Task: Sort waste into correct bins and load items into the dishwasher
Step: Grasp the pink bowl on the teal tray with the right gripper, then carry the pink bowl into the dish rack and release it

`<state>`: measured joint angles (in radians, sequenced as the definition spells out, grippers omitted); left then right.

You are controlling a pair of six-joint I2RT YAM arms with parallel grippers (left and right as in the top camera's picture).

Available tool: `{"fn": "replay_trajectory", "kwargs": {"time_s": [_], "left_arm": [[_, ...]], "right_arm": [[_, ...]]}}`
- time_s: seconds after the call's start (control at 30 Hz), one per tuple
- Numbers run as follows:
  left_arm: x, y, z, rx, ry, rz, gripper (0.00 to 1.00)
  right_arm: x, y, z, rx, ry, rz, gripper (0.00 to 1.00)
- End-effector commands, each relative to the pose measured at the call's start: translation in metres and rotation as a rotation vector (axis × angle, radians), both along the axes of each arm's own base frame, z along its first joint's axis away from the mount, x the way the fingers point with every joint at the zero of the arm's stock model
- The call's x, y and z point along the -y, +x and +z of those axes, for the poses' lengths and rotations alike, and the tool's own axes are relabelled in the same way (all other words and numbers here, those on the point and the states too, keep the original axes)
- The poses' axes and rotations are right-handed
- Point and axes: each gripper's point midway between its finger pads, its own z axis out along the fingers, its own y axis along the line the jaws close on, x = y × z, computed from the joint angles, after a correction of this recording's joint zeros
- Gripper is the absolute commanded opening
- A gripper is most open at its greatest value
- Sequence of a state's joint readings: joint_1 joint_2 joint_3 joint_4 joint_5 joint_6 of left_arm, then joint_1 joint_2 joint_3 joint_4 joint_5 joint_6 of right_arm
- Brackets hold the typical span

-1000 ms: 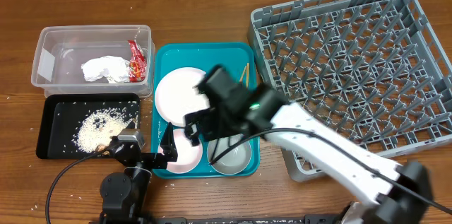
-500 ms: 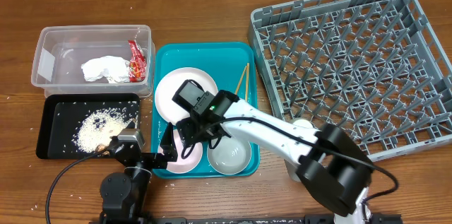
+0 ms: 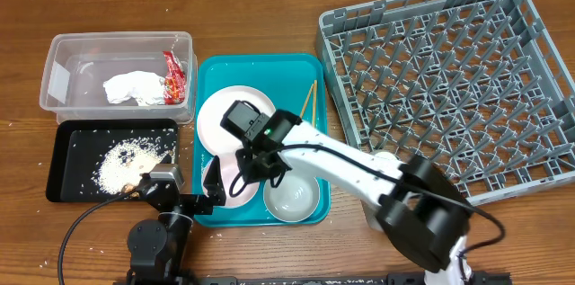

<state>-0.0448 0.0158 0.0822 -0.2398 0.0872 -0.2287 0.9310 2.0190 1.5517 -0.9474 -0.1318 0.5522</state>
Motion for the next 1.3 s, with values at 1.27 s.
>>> {"fn": "replay_trajectory", "kwargs": {"time_s": [1.27], "left_arm": [[0.001,0.000,-0.002,0.004,0.002,-0.009,1.00]], "right_arm": [[0.465,0.153,0.112,0.488,-1.135,-0.868,0.04]]}}
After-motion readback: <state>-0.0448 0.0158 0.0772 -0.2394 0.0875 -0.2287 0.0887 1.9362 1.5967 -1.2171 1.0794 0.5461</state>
